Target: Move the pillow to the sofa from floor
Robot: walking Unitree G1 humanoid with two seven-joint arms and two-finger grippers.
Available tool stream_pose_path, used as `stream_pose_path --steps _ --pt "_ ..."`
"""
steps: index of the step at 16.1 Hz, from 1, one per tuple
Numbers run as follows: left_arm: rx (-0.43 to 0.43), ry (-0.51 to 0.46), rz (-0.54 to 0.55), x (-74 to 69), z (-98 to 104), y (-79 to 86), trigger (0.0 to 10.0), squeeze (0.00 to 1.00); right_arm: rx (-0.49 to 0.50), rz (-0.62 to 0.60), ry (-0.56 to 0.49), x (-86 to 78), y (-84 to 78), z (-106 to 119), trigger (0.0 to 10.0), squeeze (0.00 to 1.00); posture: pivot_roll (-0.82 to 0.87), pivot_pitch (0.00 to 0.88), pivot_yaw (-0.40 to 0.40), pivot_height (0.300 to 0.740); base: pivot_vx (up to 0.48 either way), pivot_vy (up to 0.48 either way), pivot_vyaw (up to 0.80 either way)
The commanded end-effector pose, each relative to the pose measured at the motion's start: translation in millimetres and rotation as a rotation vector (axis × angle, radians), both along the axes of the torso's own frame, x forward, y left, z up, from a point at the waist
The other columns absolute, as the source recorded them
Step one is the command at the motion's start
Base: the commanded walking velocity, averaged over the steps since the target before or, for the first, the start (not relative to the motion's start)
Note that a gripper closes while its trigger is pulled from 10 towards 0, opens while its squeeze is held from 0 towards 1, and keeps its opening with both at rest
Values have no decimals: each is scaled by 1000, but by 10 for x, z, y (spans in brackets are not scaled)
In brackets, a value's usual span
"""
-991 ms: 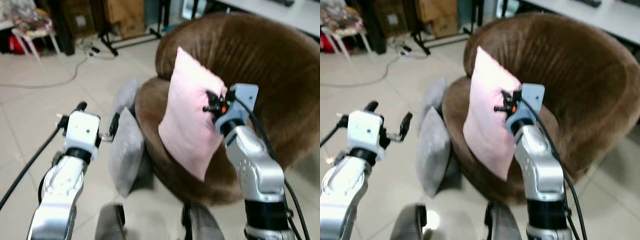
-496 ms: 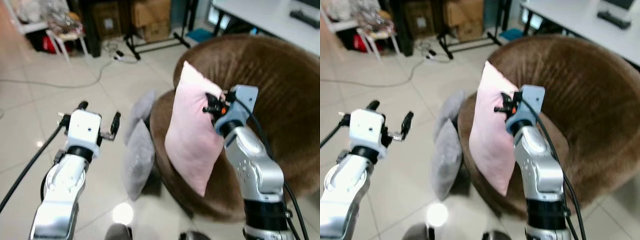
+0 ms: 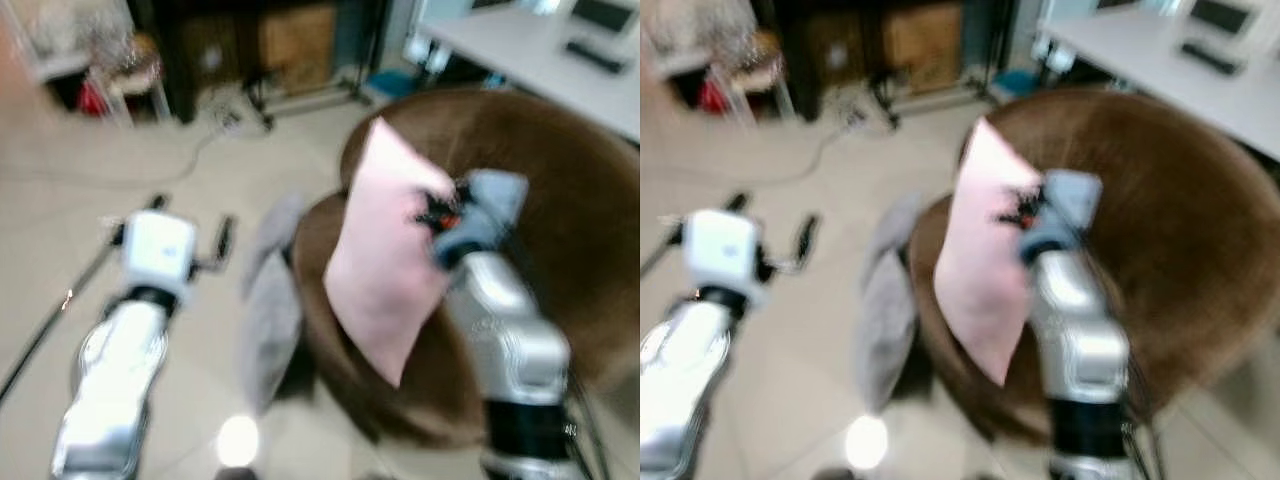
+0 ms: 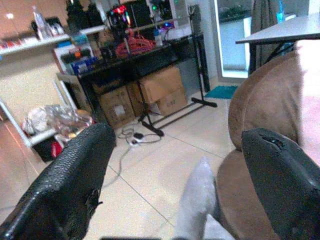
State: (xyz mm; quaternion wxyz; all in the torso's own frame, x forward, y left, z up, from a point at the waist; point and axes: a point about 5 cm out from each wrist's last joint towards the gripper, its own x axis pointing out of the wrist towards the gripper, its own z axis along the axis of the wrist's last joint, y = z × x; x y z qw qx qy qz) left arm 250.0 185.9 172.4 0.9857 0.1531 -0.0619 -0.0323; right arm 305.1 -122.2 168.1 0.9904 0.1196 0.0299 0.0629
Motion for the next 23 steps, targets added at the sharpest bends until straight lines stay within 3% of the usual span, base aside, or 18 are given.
stream_pose_path --steps 1,6,11,19,23 --pt "-15 -9 -38 11 14 -90 10000 471 -10 -61 -39 9 -149 86 10000 0 99 0 -54 735 277 0 -800" --pt "-15 -9 -44 8 15 -81 10000 467 -7 -52 -45 11 -121 94 10000 0 104 0 -55 735 292 0 -720" --pt "-17 -8 -46 2 14 -74 10000 475 -17 23 -71 8 -13 139 10000 0 108 0 -57 735 296 0 0" --pt "-4 3 -63 -9 0 -77 10000 471 -37 43 -76 11 32 153 10000 0 114 0 -61 735 330 0 0" --pt "0 11 -72 -33 -19 -92 10000 471 -42 48 -61 -1 42 134 10000 0 114 0 -64 735 329 0 -725"
